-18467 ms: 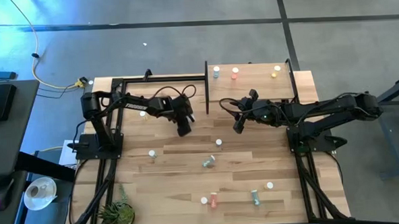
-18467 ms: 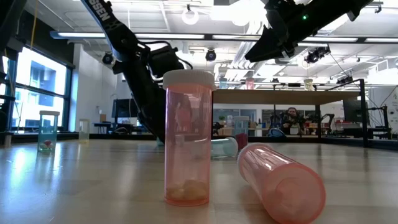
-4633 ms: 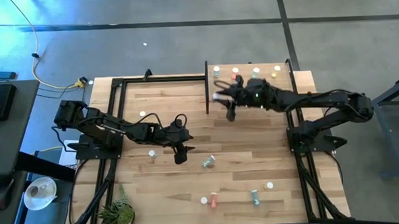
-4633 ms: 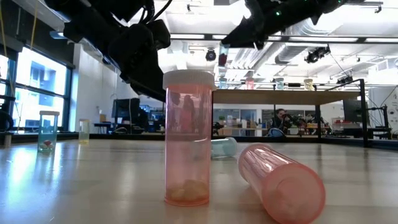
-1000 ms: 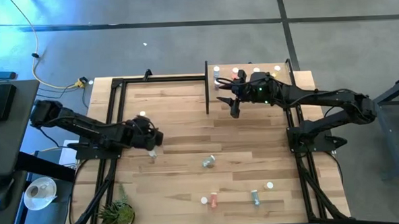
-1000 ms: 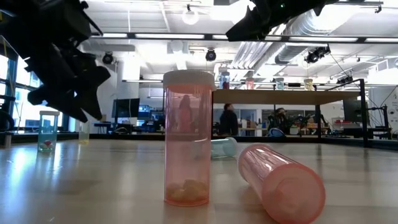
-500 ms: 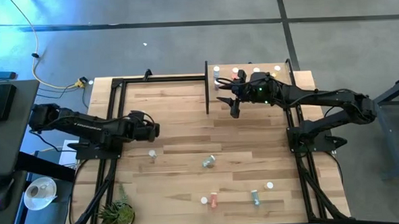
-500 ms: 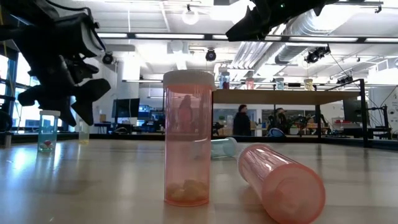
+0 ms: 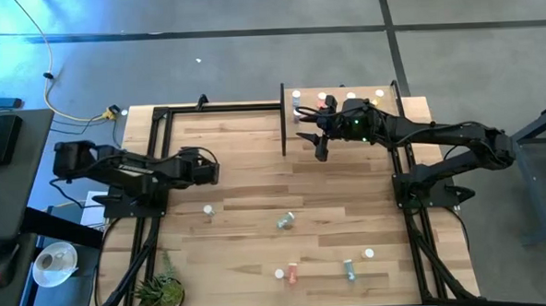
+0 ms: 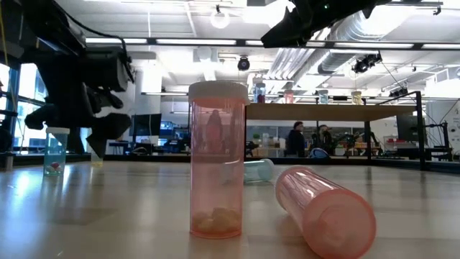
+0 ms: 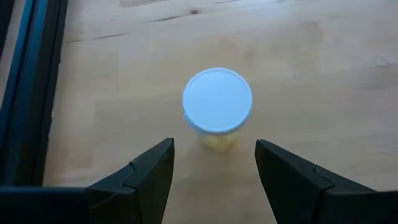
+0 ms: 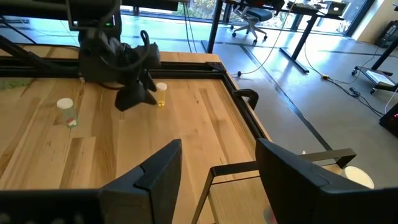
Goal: Pick and place medicine bottles onto shelf by color
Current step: Put the top yellow pill bottle on the shelf aligned with the yellow pill bottle
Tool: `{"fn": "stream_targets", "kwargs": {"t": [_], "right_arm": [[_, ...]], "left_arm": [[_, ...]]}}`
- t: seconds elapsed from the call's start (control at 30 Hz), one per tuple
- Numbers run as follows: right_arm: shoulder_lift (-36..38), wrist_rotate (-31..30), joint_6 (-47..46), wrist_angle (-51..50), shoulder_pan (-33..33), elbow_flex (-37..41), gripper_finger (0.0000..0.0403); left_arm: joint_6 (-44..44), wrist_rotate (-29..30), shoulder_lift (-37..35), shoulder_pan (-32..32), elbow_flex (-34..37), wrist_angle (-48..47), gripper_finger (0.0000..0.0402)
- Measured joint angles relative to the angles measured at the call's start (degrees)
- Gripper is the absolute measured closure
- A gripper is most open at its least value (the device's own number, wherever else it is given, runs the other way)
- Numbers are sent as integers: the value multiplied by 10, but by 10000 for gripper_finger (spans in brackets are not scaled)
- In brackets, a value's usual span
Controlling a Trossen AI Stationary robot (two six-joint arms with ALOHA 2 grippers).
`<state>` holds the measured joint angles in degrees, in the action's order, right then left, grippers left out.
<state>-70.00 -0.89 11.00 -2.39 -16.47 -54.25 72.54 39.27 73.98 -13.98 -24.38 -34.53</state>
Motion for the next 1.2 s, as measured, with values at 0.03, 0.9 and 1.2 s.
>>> {"fn": "stream_targets", "kwargs": {"t": [0.03, 0.9, 1.2], "right_arm": [[0, 0, 0, 0, 0, 0, 206], [0, 0, 0, -4, 0, 0, 206], [0, 0, 0, -12, 0, 0, 206]], "left_arm": [[-2, 3, 8, -2, 0, 7, 188], [-57, 38, 72, -18, 0, 69, 281], [-71, 33, 69, -17, 0, 72, 313]]}}
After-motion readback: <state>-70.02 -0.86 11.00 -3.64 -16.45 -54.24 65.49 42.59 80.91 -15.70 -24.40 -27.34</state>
